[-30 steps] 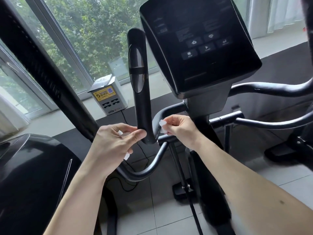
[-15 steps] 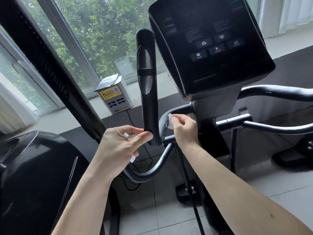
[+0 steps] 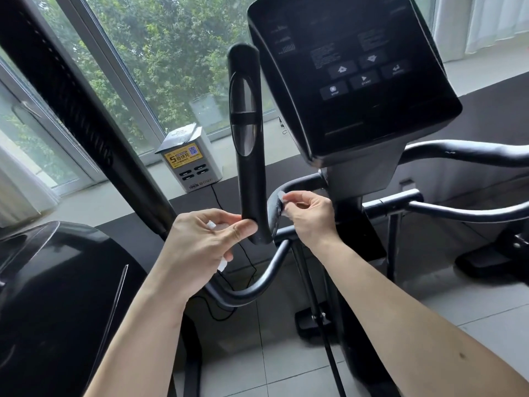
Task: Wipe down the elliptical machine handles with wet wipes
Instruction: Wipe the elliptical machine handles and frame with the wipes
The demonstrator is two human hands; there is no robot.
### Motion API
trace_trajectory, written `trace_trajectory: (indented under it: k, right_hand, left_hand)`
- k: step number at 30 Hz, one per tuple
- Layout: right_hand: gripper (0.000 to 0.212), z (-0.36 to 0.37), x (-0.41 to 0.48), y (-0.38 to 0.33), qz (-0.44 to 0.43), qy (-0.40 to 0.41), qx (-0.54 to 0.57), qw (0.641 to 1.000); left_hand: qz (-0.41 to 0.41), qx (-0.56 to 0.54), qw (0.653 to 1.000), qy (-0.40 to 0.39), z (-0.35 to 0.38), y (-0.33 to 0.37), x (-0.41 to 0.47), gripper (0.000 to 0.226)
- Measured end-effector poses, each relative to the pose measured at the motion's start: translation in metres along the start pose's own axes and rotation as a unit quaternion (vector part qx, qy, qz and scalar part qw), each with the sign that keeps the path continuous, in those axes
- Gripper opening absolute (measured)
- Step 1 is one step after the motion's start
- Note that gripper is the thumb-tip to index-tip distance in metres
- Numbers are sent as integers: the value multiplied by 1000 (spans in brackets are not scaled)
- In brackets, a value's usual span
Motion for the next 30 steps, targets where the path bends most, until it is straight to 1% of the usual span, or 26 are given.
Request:
trace_trajectory:
  k: [3, 4, 5, 6, 8, 9, 11, 13, 14, 19, 21, 23, 26, 30]
  right_hand:
    - [15, -6, -18, -9, -7, -101, 12, 995]
    - [17, -10, -21, -13, -14, -120, 12, 993]
    - [18, -14, -21, -16, -20, -118, 14, 993]
    - [17, -19, -15, -17, -21, -96, 10, 995]
    - [7, -23, -1, -16, -13, -34, -11, 999]
    - [10, -21, 6, -13, -10, -4, -24, 1000]
    - [10, -16, 16, -7, -20, 57, -82, 995]
    - [10, -13, 17, -7, -46, 91, -164, 981]
    - [9, -12, 16, -9, -53, 98, -185, 976]
    - [15, -6, 15, -11, -37, 81, -169, 982]
    - [10, -2, 18, -5, -27, 74, -163, 983]
    - [1, -1, 18, 0, -5, 70, -132, 989]
    - [9, 0, 15, 5, 7, 57, -111, 992]
    - [13, -3, -5, -3, 18, 2, -67, 998]
  left_hand:
    - [-3, -2, 1000, 1, -1, -1, 1, 23]
    - [-4, -1, 1000, 2, -1, -2, 1, 24]
    - [-7, 0, 1000, 2, 0, -2, 1, 24]
    - [-10, -3, 1000, 4, 0, -3, 1, 23]
    - [-15, -9, 1000, 4, 0, -4, 1, 23]
    - [-16, -6, 1000, 3, 0, -4, 1, 24]
    - [-14, 1, 1000, 1, 0, -4, 1, 26]
    - [-13, -2, 1000, 2, 0, -4, 1, 26]
    - [-12, -4, 1000, 3, 0, -4, 1, 26]
    - [-12, 1, 1000, 3, 0, -4, 2, 26]
    - [-11, -1, 1000, 4, 0, -4, 1, 27]
    - [-11, -2, 1000, 6, 0, -4, 1, 26]
    - [-10, 0, 1000, 8, 0, -4, 0, 24]
    - [-8, -2, 1000, 11, 0, -5, 0, 24]
Point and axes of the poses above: each hand's wrist, its own x-axis towards the middle knuckle, its own z-axis out of the palm, y = z × x, the point moved 7 cm from there along x, towards the middle knuckle, and after that the axes turned 15 degrees about -x, right-handed, at the moved point
